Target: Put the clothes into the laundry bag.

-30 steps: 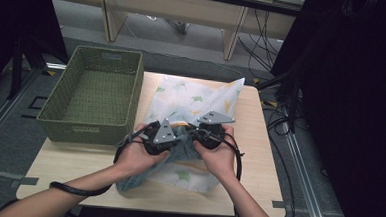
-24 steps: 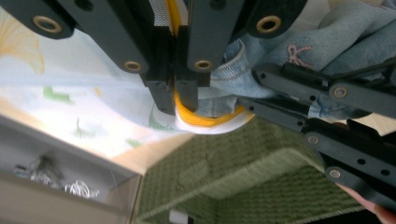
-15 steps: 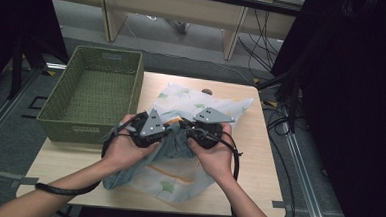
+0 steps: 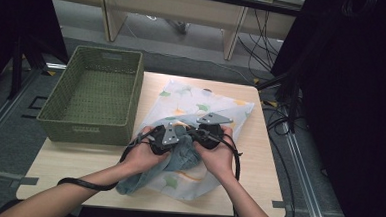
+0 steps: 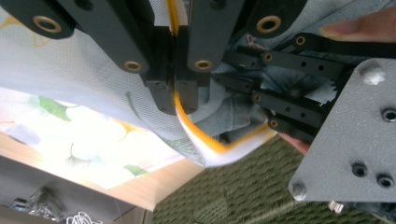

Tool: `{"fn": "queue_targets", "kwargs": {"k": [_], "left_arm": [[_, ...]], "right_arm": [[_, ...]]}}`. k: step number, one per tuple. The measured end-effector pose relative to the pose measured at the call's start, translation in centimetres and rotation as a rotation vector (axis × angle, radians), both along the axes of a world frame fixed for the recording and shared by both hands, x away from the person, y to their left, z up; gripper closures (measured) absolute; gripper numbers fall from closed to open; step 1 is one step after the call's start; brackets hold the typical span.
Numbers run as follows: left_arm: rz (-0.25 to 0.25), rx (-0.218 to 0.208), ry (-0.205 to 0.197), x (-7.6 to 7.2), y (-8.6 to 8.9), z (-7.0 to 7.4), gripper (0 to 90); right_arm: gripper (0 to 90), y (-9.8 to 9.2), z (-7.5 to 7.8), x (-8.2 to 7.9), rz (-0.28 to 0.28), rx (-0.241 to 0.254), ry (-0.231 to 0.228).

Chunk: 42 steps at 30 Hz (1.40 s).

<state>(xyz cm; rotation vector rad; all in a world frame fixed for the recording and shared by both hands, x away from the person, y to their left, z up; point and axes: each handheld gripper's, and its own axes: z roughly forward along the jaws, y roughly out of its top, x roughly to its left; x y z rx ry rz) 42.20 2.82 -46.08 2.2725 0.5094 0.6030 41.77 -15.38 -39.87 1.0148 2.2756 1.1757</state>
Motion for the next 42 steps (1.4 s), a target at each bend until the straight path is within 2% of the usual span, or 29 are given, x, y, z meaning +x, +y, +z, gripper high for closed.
{"fn": "queue_targets", "kwargs": {"k": [2,4,6,7,8,9,12,14,16,20,22,24,25,27,29,33,34,35,39,42], "left_arm": [[-0.023,-0.015,0.007,-0.2,0.2,0.3,72.8],[-0.041,-0.046,0.025,-0.6,0.7,0.8,60.2],[-0.047,-0.072,0.013,-1.3,1.4,1.5,48.6],[-0.051,-0.065,-0.033,-1.5,2.0,2.0,42.8],[-0.056,-0.076,-0.031,-2.0,2.4,2.4,38.6],[-0.061,-0.092,-0.007,-2.5,2.9,2.8,34.9],[-0.070,-0.133,0.018,-3.9,4.7,3.9,29.8],[-0.070,-0.142,0.012,-4.7,6.0,4.5,28.3],[-0.064,-0.160,0.024,-5.4,7.2,4.7,28.2],[-0.060,-0.140,0.069,-6.5,9.6,3.5,27.2],[-0.062,-0.119,0.086,-6.7,10.3,2.5,26.8],[-0.067,-0.077,0.086,-6.9,10.8,1.3,26.6],[-0.070,-0.068,0.104,-7.0,10.9,0.8,26.4],[-0.079,-0.064,0.141,-7.2,10.9,0.0,25.8],[-0.089,-0.022,0.150,-7.3,10.5,-0.6,25.4],[-0.096,0.018,0.182,-7.0,9.8,-1.7,25.1],[-0.097,0.033,0.187,-6.9,9.7,-2.0,25.0],[-0.096,0.042,0.192,-6.8,9.5,-2.2,25.0],[-0.090,0.066,0.207,-6.4,9.2,-2.8,26.0],[-0.088,0.081,0.212,-6.2,9.2,-3.1,32.3]], "right_arm": [[89.7,0.1,-0.3,-0.1,0.004,-0.007,0.016],[89.7,0.1,-0.4,-0.1,0.009,-0.015,0.012],[89.7,0.0,-0.4,-0.1,0.005,-0.014,0.014],[89.7,0.0,-0.4,0.0,0.005,-0.015,0.012],[89.7,0.0,-0.3,0.0,0.005,-0.015,0.013],[89.7,0.0,-0.3,0.0,0.008,-0.017,0.009],[89.7,0.0,-0.3,-0.1,0.006,-0.016,0.013],[89.7,0.0,-0.2,-0.2,0.006,-0.017,0.014],[89.6,0.1,-0.1,-0.2,0.012,-0.021,0.004],[89.6,0.2,0.1,-0.3,0.010,-0.016,0.001],[89.6,0.2,0.2,-0.3,0.012,-0.020,-0.004],[89.6,0.3,0.2,-0.3,0.015,-0.021,-0.007],[89.6,0.3,0.1,-0.3,0.013,-0.021,-0.004],[89.6,0.4,0.1,-0.3,0.019,-0.026,-0.005],[89.6,0.4,-0.1,-0.3,0.017,-0.025,0.003],[89.6,0.6,-0.1,-0.4,0.026,-0.031,0.002],[89.6,0.7,-0.2,-0.6,0.013,-0.024,0.023],[89.5,0.6,-0.2,-0.4,0.030,-0.034,0.010],[89.6,0.7,-0.4,-0.4,0.036,-0.040,0.015],[89.6,0.7,-0.4,-0.3,0.035,-0.040,0.017]]}}
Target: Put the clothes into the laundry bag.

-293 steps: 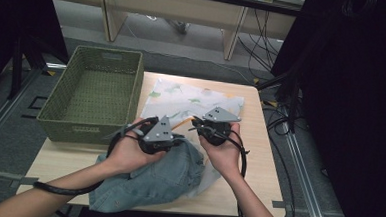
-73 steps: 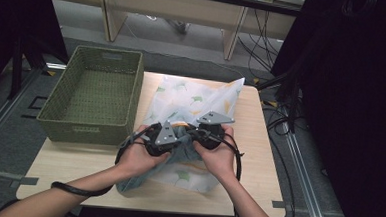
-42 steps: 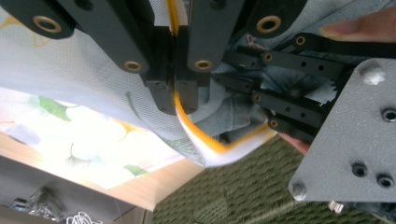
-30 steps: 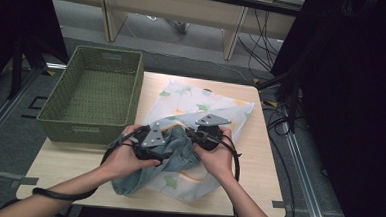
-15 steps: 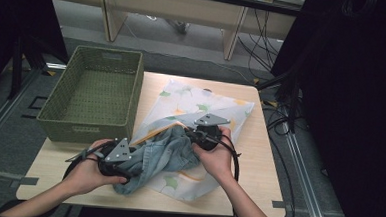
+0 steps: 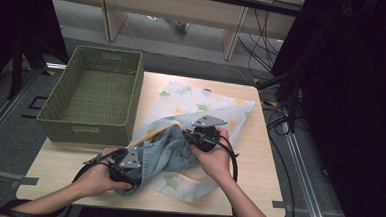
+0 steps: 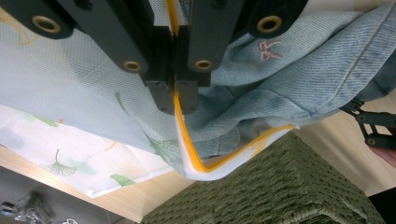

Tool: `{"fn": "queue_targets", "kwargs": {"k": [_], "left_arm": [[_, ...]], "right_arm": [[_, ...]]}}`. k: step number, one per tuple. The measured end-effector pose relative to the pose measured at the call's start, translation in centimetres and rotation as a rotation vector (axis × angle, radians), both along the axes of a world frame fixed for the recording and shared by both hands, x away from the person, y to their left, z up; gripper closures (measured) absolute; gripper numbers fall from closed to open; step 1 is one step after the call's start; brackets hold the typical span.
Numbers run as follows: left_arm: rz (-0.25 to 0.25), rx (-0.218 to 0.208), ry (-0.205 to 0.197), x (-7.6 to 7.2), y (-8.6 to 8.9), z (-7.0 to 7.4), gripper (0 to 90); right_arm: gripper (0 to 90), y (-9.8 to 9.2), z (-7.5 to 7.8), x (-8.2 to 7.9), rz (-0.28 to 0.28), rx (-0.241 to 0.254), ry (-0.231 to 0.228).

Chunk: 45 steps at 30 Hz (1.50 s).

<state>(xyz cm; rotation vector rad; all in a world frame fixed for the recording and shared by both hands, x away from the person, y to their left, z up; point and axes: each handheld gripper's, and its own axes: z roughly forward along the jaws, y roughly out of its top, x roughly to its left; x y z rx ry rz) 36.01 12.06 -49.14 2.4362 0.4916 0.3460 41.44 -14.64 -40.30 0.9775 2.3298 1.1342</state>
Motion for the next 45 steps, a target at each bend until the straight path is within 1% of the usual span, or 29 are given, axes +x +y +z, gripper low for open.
{"fn": "queue_targets", "kwargs": {"k": [1,3,7,8,9,11,14,18,21,24,26,28,32,37,43,45], "left_arm": [[0.002,0.007,-0.002,0.1,0.0,-0.1,35.2],[-0.002,0.032,-0.008,0.2,0.0,-0.2,45.9],[0.010,0.051,-0.008,0.3,-0.1,-0.4,62.1],[0.015,0.052,-0.006,0.4,-0.1,-0.5,65.5],[0.026,0.052,0.004,0.4,-0.2,-0.5,68.4],[0.038,0.048,0.020,0.5,-0.2,-0.5,72.7],[0.059,0.035,0.032,0.6,-0.1,-0.5,78.7],[0.077,0.011,0.033,0.4,0.0,-0.1,83.6],[0.091,-0.019,0.038,0.2,0.0,0.3,84.5],[0.094,-0.038,0.028,-0.1,0.1,0.7,84.9],[0.104,-0.062,0.027,-0.3,0.1,1.0,85.0],[0.113,-0.085,0.030,-0.5,0.2,1.3,85.1],[0.119,-0.110,0.014,-0.9,0.2,1.8,85.2],[0.113,-0.134,0.003,-1.3,0.0,2.3,85.3],[0.127,-0.183,-0.023,-1.4,0.4,3.6,85.3],[0.132,-0.190,-0.030,-1.5,0.5,3.9,85.3]], "right_arm": [[89.5,0.0,0.0,0.0,0.005,-0.001,-0.002],[89.6,0.1,0.0,-0.1,0.000,-0.002,0.001],[89.6,0.2,-0.1,-0.1,0.004,-0.005,0.000],[89.6,0.2,-0.1,-0.1,0.005,-0.006,0.000],[89.6,0.2,-0.1,-0.1,0.005,-0.006,0.001],[89.6,0.2,-0.1,-0.1,0.005,-0.006,0.001],[89.6,0.2,-0.2,-0.1,0.012,-0.010,-0.006],[89.6,0.2,-0.2,-0.1,0.013,-0.009,-0.003],[89.6,0.2,-0.2,-0.1,0.010,-0.012,-0.004],[89.7,0.2,-0.1,-0.1,0.009,-0.010,-0.005],[89.6,0.2,0.0,-0.1,0.006,-0.003,0.000],[89.6,0.1,0.0,-0.2,0.006,-0.004,-0.005],[89.6,0.1,0.0,-0.2,0.007,-0.005,-0.010],[89.6,0.1,0.2,-0.2,0.009,-0.002,-0.011],[89.6,0.2,0.2,-0.3,0.011,-0.002,-0.011],[89.7,0.2,0.2,-0.3,0.010,-0.003,-0.013]]}}
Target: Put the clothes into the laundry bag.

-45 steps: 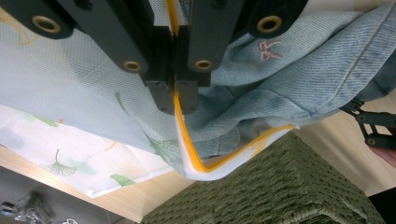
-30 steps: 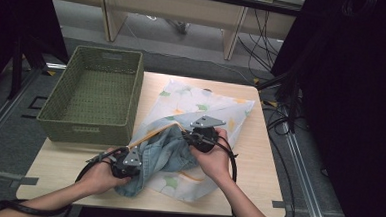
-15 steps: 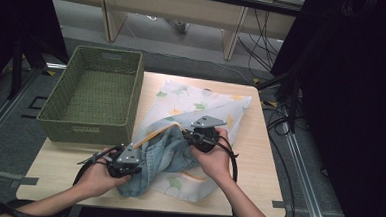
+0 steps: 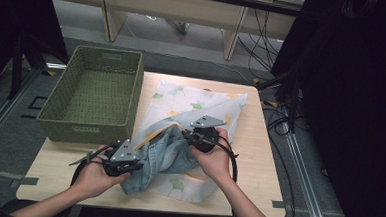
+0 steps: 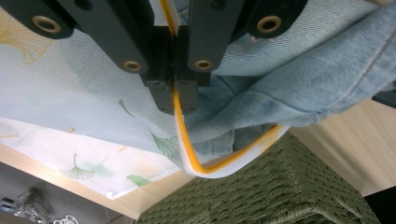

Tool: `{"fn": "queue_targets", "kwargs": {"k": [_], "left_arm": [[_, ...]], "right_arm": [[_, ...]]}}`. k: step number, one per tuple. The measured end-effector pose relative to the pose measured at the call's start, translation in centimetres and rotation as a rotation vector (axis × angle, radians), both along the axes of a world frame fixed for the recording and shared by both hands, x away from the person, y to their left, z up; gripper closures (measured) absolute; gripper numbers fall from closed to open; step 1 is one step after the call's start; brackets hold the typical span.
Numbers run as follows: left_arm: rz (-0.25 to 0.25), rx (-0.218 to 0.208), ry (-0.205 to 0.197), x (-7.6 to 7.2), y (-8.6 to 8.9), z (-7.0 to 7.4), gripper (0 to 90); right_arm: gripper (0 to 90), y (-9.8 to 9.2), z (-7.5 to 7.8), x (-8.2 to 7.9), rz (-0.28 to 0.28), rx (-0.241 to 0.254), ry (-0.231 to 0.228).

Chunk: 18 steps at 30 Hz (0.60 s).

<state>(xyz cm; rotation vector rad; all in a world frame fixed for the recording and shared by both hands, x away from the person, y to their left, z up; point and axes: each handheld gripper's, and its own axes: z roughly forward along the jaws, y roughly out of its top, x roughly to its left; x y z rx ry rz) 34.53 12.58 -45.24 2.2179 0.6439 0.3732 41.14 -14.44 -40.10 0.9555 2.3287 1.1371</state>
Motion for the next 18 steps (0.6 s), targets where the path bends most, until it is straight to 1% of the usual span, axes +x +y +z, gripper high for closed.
{"fn": "queue_targets", "kwargs": {"k": [6,7,9,12,15,18], "left_arm": [[-0.013,-0.040,-0.017,-0.3,-0.1,1.0,85.4],[-0.012,-0.056,-0.013,-0.4,-0.1,1.1,85.4],[-0.003,-0.057,-0.034,-0.4,0.0,1.5,85.4],[-0.002,-0.079,-0.032,-0.5,0.1,2.1,85.3],[0.002,-0.103,-0.040,-0.5,0.2,2.8,85.3],[0.003,-0.107,-0.052,-0.4,0.4,3.5,85.3]], "right_arm": [[89.7,0.0,0.1,0.0,0.003,0.003,-0.003],[89.6,0.1,0.1,0.0,0.002,0.003,-0.003],[89.6,0.1,0.1,0.0,0.001,0.002,-0.004],[89.6,0.1,0.2,-0.1,0.005,0.005,-0.008],[89.6,0.2,0.3,-0.2,0.005,0.009,-0.005],[89.6,0.3,0.3,-0.2,0.006,0.010,-0.004]]}}
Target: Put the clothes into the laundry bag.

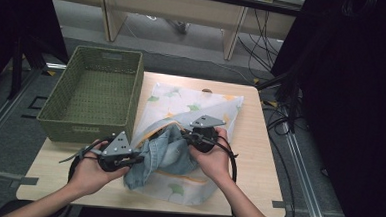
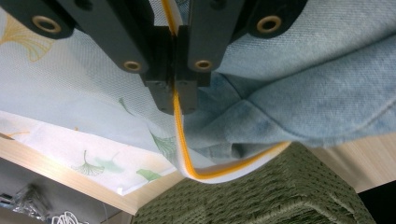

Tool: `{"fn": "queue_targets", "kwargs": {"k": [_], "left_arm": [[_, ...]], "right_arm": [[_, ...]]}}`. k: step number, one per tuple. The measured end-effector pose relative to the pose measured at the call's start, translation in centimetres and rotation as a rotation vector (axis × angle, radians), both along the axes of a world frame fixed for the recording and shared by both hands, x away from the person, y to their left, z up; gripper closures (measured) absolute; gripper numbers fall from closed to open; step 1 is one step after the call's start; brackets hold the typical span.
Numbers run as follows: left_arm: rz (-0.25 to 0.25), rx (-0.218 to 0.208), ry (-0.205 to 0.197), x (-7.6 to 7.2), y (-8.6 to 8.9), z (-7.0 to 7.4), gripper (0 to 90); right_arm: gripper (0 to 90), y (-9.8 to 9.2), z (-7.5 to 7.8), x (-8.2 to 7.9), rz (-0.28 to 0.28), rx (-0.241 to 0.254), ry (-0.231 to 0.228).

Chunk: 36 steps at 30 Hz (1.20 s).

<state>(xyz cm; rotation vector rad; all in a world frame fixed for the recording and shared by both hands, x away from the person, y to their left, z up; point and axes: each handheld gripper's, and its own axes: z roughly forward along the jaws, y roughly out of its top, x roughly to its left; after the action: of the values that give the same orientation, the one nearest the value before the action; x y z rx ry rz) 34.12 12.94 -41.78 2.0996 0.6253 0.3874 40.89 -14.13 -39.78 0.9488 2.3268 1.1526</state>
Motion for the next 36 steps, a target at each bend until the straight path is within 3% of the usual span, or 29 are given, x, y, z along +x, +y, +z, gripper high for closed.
{"fn": "queue_targets", "kwargs": {"k": [6,10,18,31,36], "left_arm": [[-0.014,0.053,-0.008,0.1,0.1,0.4,85.1],[0.000,0.082,-0.045,-0.1,0.1,0.6,84.8],[0.009,0.015,-0.076,-0.2,-0.2,1.9,85.4],[0.029,-0.026,-0.129,0.2,-0.2,4.1,85.9],[0.026,-0.019,-0.140,0.6,-0.5,4.7,85.8]], "right_arm": [[89.6,0.2,-0.1,0.0,0.010,-0.005,0.002],[89.6,0.2,-0.2,0.0,0.008,-0.007,0.004],[89.7,0.5,0.4,-0.3,0.012,0.009,-0.006],[89.7,1.4,2.1,-1.2,0.059,0.027,-0.059],[89.7,1.6,2.4,-1.2,0.067,0.028,-0.065]]}}
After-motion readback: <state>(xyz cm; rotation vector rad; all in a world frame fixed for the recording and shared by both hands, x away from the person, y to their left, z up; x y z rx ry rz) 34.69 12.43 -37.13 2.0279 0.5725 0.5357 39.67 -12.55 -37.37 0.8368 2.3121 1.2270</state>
